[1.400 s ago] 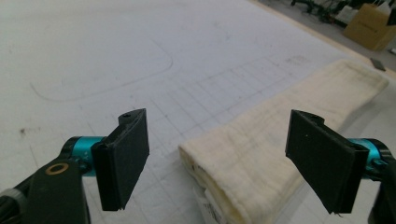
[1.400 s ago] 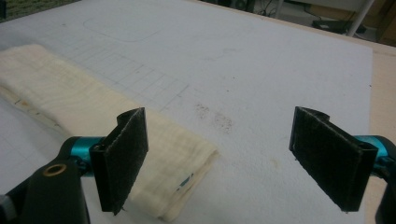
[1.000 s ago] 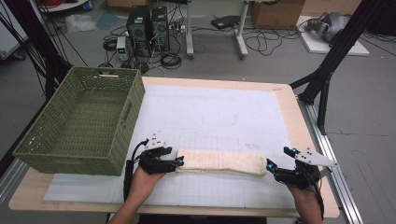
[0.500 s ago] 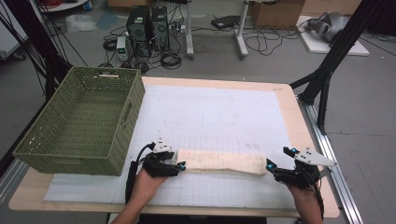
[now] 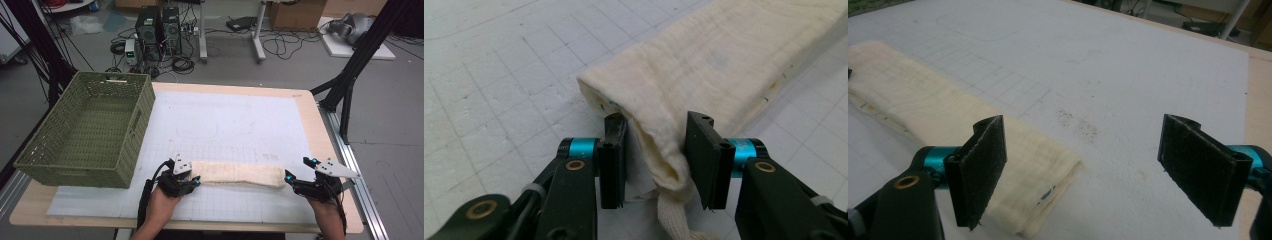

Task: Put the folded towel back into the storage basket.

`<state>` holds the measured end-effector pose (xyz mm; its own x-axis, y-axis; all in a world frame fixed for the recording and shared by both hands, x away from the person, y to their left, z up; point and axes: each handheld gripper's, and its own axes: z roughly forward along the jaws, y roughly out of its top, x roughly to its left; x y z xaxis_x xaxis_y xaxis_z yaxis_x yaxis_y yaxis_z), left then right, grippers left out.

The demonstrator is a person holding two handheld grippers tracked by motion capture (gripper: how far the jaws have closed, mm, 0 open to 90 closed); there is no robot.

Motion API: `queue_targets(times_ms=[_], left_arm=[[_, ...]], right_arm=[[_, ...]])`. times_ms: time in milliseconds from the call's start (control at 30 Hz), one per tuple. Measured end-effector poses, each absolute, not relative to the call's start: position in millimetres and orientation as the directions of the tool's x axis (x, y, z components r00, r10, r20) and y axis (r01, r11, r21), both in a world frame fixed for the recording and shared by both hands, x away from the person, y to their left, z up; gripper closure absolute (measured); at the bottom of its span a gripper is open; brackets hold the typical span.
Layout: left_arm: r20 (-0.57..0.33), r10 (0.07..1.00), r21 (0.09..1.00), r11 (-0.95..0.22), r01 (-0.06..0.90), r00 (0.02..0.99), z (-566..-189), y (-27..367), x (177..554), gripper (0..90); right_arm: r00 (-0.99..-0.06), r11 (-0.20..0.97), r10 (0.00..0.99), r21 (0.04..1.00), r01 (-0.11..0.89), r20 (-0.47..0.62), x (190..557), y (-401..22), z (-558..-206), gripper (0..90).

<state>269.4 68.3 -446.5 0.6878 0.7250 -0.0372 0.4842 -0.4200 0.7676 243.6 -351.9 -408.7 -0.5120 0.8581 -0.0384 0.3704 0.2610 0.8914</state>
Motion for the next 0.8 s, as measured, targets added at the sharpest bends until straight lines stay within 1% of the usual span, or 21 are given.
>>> queue_targets(times_ms=[33, 100, 133, 167, 300, 400, 633, 733, 800], left_arm=[[-0.037, 0.725, 0.768, -0.420, 0.484, 0.688, -446.5, 68.3, 269.4, 64.7], [-0.039, 0.688, 0.768, -0.443, 0.462, 0.724, -446.2, 66.8, 268.8, 74.9], [-0.035, 0.683, 0.770, -0.448, 0.455, 0.730, -446.2, 65.9, 268.6, 78.4], [-0.043, 0.681, 0.770, -0.444, 0.459, 0.731, -446.2, 66.3, 269.1, 79.5], [-0.097, 0.680, 0.778, -0.404, 0.481, 0.727, -446.8, 71.6, 273.1, 80.9], [-0.124, 0.683, 0.795, -0.366, 0.484, 0.720, -444.8, 74.7, 274.7, 80.9], [-0.156, 0.689, 0.813, -0.318, 0.488, 0.708, -443.3, 80.3, 277.8, 80.2], [-0.153, 0.688, 0.813, -0.319, 0.486, 0.709, -443.4, 80.5, 278.1, 80.2], [-0.153, 0.690, 0.813, -0.320, 0.487, 0.708, -443.5, 81.2, 278.3, 80.1]], right_arm=[[-0.514, 0.263, 0.857, 0.891, 0.371, -0.039, 243.8, -351.7, -408.8, 18.0], [-0.516, 0.266, 0.856, 0.889, 0.372, -0.040, 244.0, -350.6, -409.1, 18.0], [-0.516, 0.263, 0.856, 0.888, 0.378, -0.034, 243.9, -349.9, -408.9, 18.0], [-0.520, 0.266, 0.853, 0.888, 0.374, -0.036, 244.2, -349.6, -409.2, 18.0], [-0.521, 0.262, 0.853, 0.890, 0.372, -0.033, 244.3, -348.8, -409.2, 18.3], [-0.509, 0.253, 0.860, 0.896, 0.365, -0.035, 244.8, -350.7, -408.2, 20.5], [-0.492, 0.242, 0.871, 0.878, 0.413, -0.008, 248.5, -351.0, -414.4, 20.4], [-0.519, 0.302, 0.854, 0.846, 0.438, -0.036, 249.4, -344.4, -420.2, 20.6], [-0.536, 0.326, 0.843, 0.829, 0.454, -0.038, 250.6, -340.2, -424.2, 23.8]])
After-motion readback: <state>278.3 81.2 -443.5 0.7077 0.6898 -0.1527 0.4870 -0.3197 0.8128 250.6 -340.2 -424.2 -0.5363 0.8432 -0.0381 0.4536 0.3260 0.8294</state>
